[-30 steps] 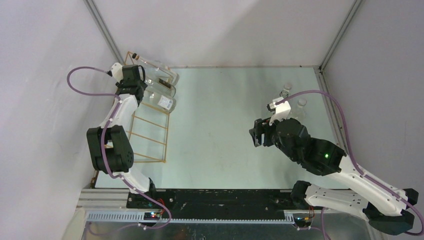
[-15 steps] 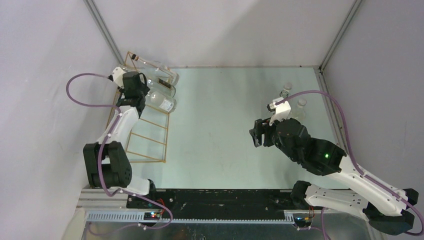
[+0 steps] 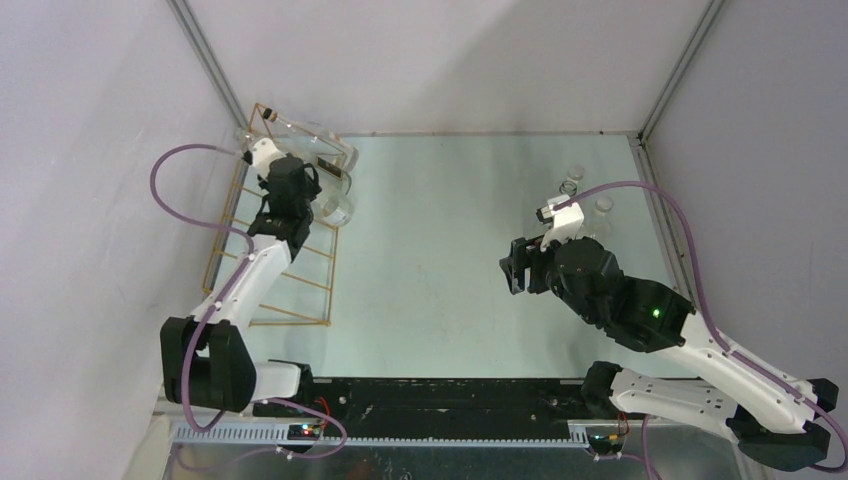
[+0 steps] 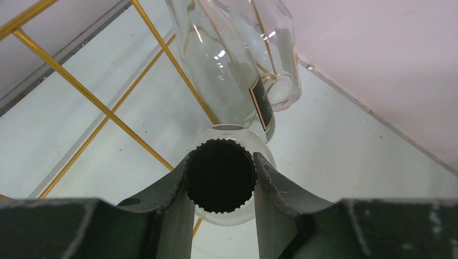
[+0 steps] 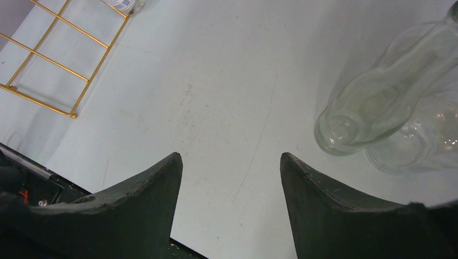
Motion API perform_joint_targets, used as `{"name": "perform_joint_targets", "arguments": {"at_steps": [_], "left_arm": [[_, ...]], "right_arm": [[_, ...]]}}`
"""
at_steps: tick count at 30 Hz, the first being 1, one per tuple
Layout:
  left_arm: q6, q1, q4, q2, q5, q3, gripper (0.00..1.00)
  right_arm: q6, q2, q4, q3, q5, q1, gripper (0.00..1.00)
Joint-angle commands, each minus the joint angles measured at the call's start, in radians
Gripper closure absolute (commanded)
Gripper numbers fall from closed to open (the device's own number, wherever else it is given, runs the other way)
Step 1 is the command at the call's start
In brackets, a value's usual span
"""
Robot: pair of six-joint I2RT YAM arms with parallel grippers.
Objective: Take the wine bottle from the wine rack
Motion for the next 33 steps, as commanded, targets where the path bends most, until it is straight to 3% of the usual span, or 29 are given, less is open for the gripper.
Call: {"name": "perform_joint_targets", "arguments": {"at_steps": [1, 20, 33], "left_arm": [[0.118, -0.040, 0.127, -0.065, -0.147, 0.036, 1.00], [0.341, -0.297, 0.222, -0.004, -0.322, 0.098, 1.00], [0.372, -0.463, 0.233, 0.054, -0.368, 0.132, 1.00]], "right_arm": [[0.012, -0.010, 0.012, 0.005, -0.002, -0.001, 0.30], [0.021, -0.002, -0.011, 0.005, 0.004, -0.001, 0.30], [0.030, -0.012, -0.037, 0.004, 0.031, 0.000, 0.30]]}}
